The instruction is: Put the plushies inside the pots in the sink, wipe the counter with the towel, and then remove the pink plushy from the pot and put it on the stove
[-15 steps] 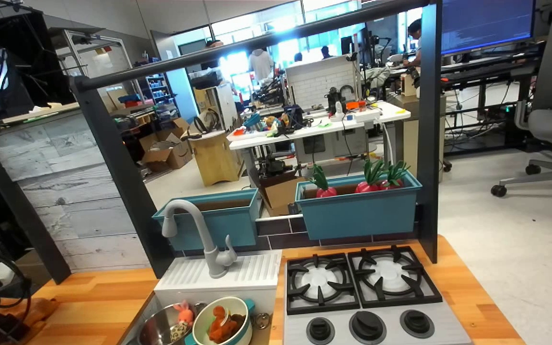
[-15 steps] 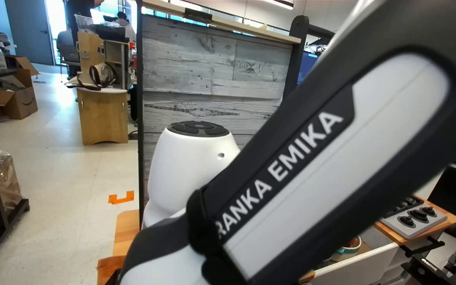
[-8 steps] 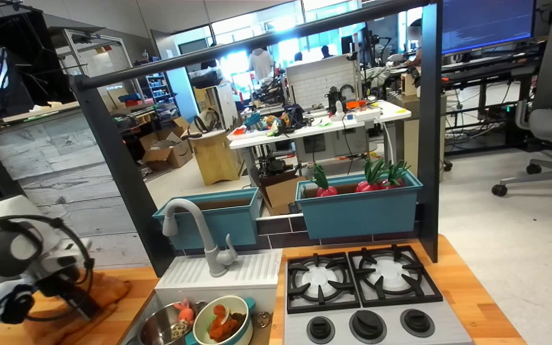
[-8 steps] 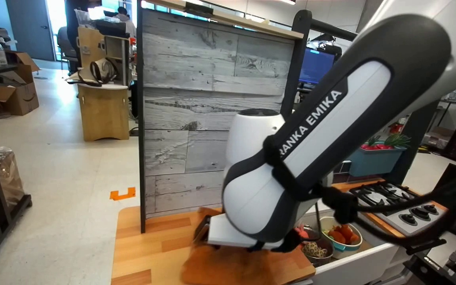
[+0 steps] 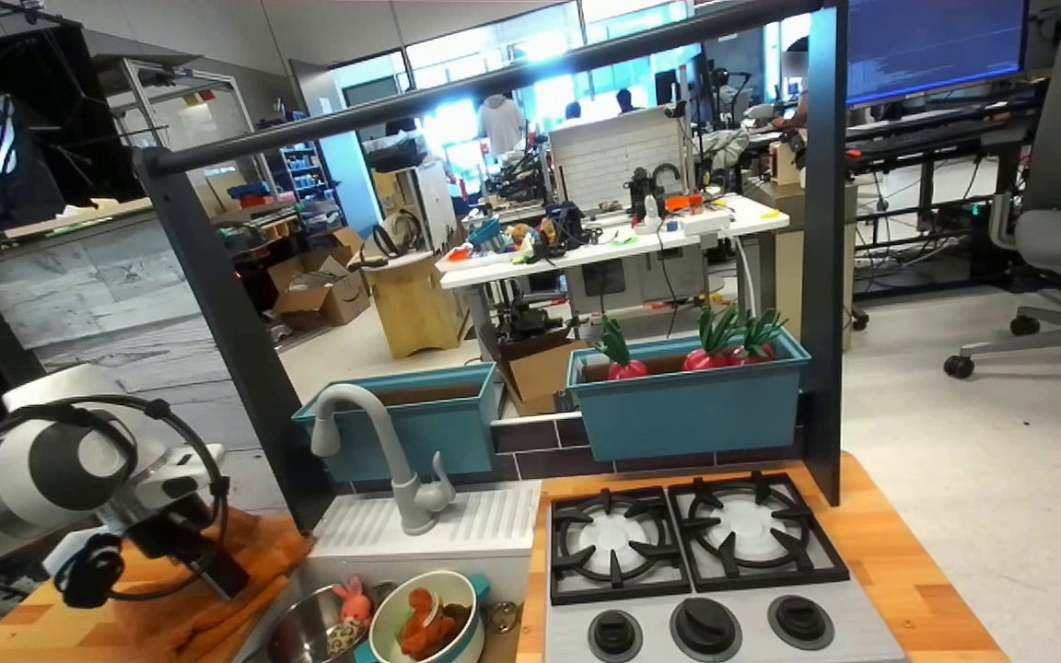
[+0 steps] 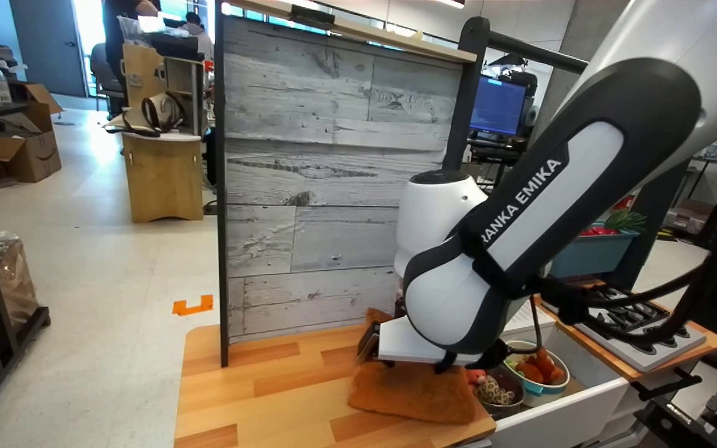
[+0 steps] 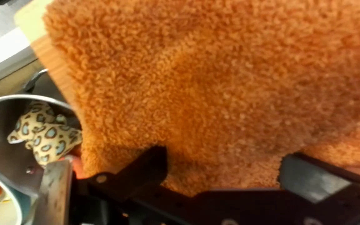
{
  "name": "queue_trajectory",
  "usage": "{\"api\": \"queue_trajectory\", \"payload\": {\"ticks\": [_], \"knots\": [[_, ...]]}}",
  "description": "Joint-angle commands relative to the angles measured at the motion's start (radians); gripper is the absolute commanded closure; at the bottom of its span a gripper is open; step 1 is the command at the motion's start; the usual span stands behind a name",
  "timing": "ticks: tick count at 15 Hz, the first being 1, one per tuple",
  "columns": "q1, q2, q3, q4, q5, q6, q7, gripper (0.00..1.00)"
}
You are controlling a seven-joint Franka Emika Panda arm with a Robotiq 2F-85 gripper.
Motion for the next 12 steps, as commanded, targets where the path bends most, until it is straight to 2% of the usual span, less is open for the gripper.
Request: {"api": "queue_trajectory", "payload": {"ticks": [1,4,5,7,8,12], "knots": [[0.078,0.045,0.068,0.055,-0.054,0.012,-0.019,0.0],[0.126,0.057,0.128,0.114,-0.05,-0.01,-0.027,0.0],[0.138,0.068,0.126,0.134,-0.049,-0.017,-0.026,0.0],[0.157,0.084,0.076,0.148,-0.052,-0.014,-0.002,0.0],[0.145,0.08,0.062,0.134,-0.049,-0.013,-0.003,0.0],[0.136,0.033,-0.095,0.006,-0.059,0.008,0.088,0.0]]}}
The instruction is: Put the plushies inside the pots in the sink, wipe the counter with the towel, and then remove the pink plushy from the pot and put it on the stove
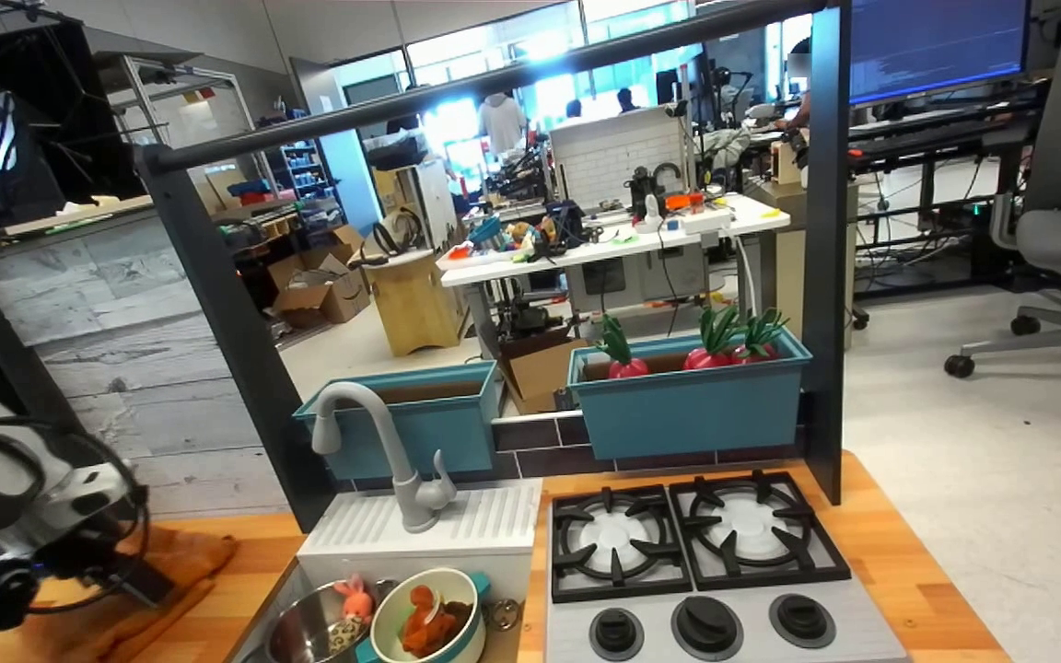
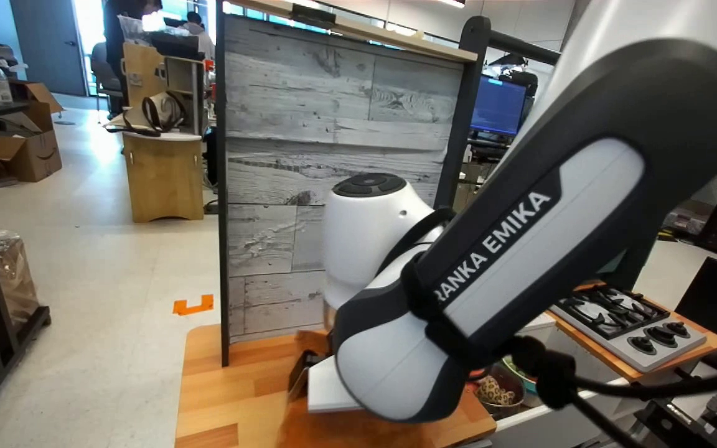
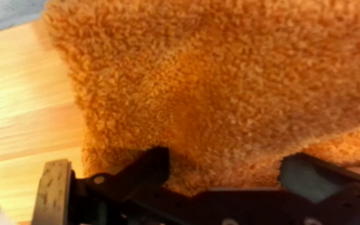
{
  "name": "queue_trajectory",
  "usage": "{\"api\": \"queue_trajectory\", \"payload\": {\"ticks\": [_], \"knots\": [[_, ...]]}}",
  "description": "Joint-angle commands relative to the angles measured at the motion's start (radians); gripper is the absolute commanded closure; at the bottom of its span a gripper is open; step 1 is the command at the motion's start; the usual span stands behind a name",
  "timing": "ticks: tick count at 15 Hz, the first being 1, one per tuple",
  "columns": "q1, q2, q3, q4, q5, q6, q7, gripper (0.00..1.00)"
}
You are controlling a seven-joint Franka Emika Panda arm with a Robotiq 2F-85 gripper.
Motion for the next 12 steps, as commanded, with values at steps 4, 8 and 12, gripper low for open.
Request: {"api": "queue_trajectory", "payload": {"ticks": [4,8,12], "knots": [[-0.015,-0.001,-0.22,-0.117,-0.035,-0.007,0.136,0.0],[-0.008,0.046,-0.188,-0.058,-0.072,-0.01,0.121,0.0],[0.034,0.022,-0.115,-0.043,-0.109,0.018,0.076,0.0]]}}
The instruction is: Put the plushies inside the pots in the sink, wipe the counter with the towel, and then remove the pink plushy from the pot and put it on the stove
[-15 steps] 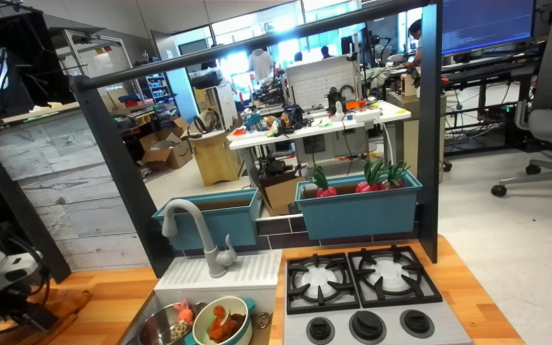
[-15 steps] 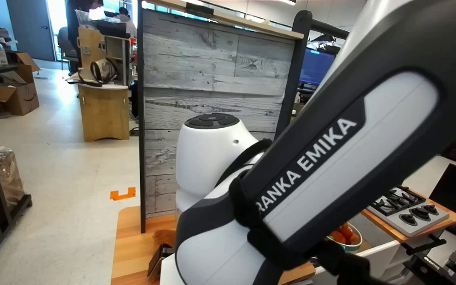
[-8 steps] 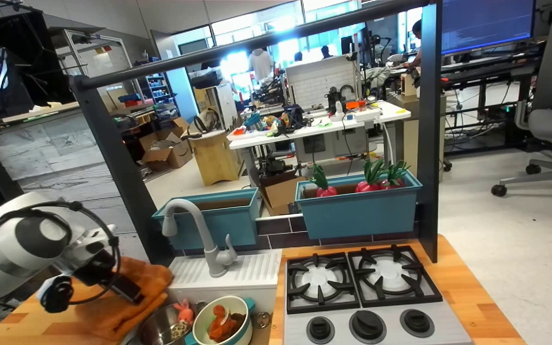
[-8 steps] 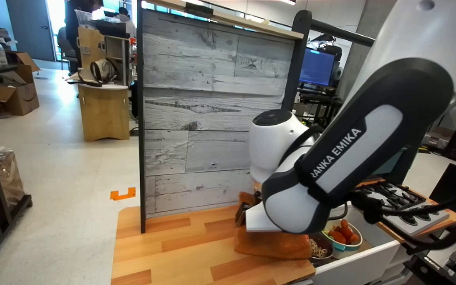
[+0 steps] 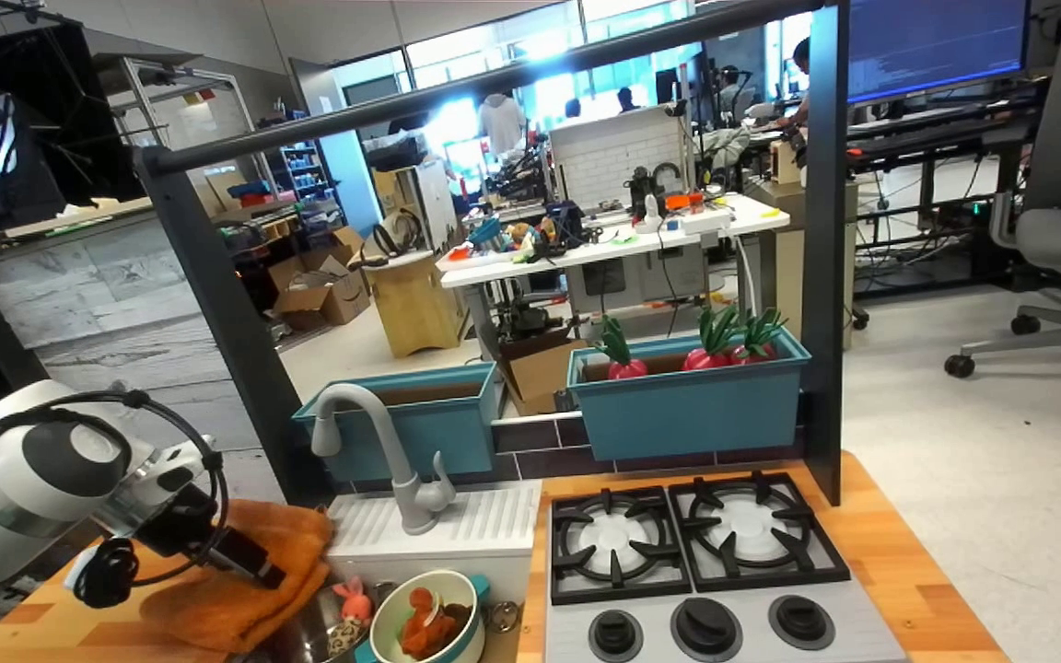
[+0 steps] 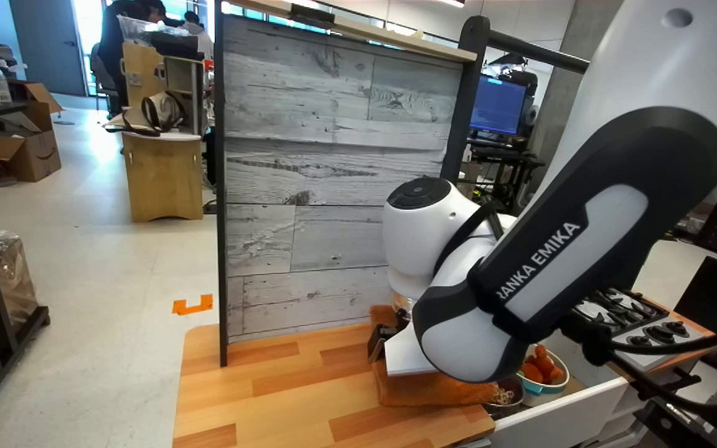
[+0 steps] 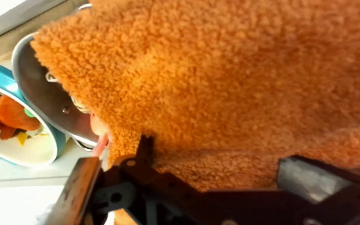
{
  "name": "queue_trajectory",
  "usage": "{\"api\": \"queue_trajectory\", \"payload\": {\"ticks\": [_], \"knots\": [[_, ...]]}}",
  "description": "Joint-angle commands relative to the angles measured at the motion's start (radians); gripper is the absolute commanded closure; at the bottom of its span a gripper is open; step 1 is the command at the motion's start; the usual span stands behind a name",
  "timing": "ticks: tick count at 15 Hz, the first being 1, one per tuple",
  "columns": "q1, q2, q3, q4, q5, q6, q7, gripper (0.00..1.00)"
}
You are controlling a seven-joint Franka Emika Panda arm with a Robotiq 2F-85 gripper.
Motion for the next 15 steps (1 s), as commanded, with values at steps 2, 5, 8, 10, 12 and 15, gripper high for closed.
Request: {"api": "queue_trajectory", "payload": {"ticks": [2,5,8,10,12,15], "knots": [[0.039,0.002,0.073,0.049,-0.037,0.008,-0.031,0.0],[0.033,0.002,0.124,0.115,-0.021,-0.016,-0.043,0.33],[0.02,0.012,0.163,0.176,-0.002,-0.032,-0.038,0.56],[0.012,0.009,0.174,0.186,0.005,-0.048,-0.03,0.22],[0.018,-0.022,0.16,0.152,-0.008,-0.038,-0.033,0.26],[0.033,-0.12,0.133,0.037,-0.03,0.033,-0.05,0.04]]}}
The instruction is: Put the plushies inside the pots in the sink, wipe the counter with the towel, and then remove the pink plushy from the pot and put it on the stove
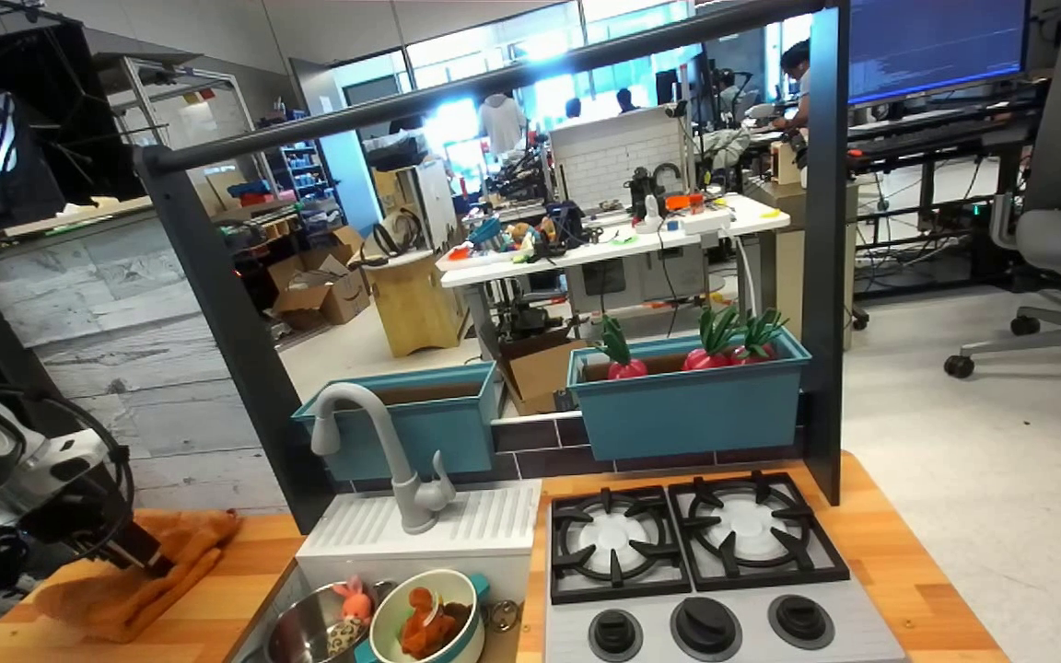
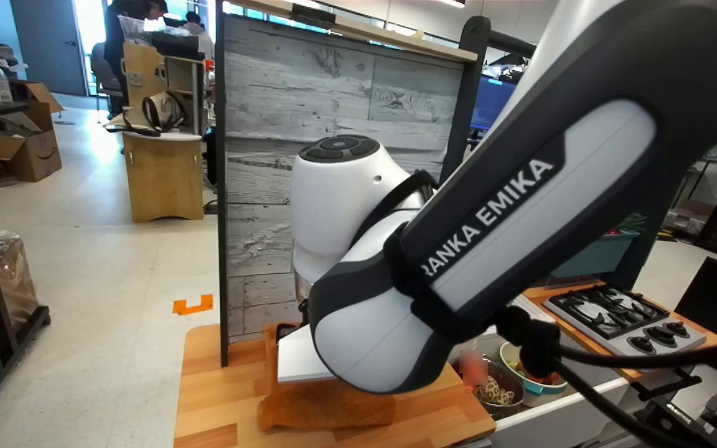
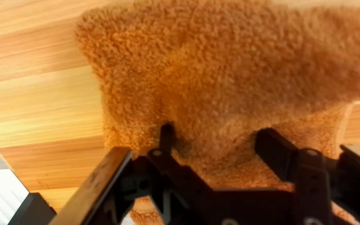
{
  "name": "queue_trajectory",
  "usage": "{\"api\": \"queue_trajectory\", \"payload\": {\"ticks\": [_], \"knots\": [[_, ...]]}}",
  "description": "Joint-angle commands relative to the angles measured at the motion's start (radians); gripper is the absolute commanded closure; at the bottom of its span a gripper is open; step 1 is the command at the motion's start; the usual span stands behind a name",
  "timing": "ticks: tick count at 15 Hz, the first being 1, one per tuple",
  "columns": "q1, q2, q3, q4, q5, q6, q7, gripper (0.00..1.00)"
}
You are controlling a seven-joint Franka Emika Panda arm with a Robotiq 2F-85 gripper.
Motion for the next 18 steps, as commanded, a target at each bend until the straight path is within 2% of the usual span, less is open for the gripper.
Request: {"api": "queue_trajectory", "payload": {"ticks": [1,3,4,7,11,13,14,16,18], "knots": [[0.002,-0.148,-0.015,-0.16,-0.014,0.067,-0.027,0.01],[0.008,-0.236,-0.032,-0.25,-0.011,0.081,-0.03,0.0],[0.022,-0.277,-0.062,-0.296,-0.018,0.082,-0.014,0.0],[0.017,-0.358,-0.124,-0.39,-0.016,0.01,0.025,0.0],[-0.037,-0.356,-0.184,-0.46,-0.04,-0.109,0.087,0.0],[-0.045,-0.316,-0.241,-0.483,-0.084,-0.07,0.155,0.0],[-0.072,-0.331,-0.183,-0.45,-0.077,-0.089,0.114,0.0],[-0.098,-0.322,-0.181,-0.456,-0.093,-0.086,0.119,0.0],[-0.094,-0.322,-0.172,-0.448,-0.092,-0.086,0.119,0.0]]}}
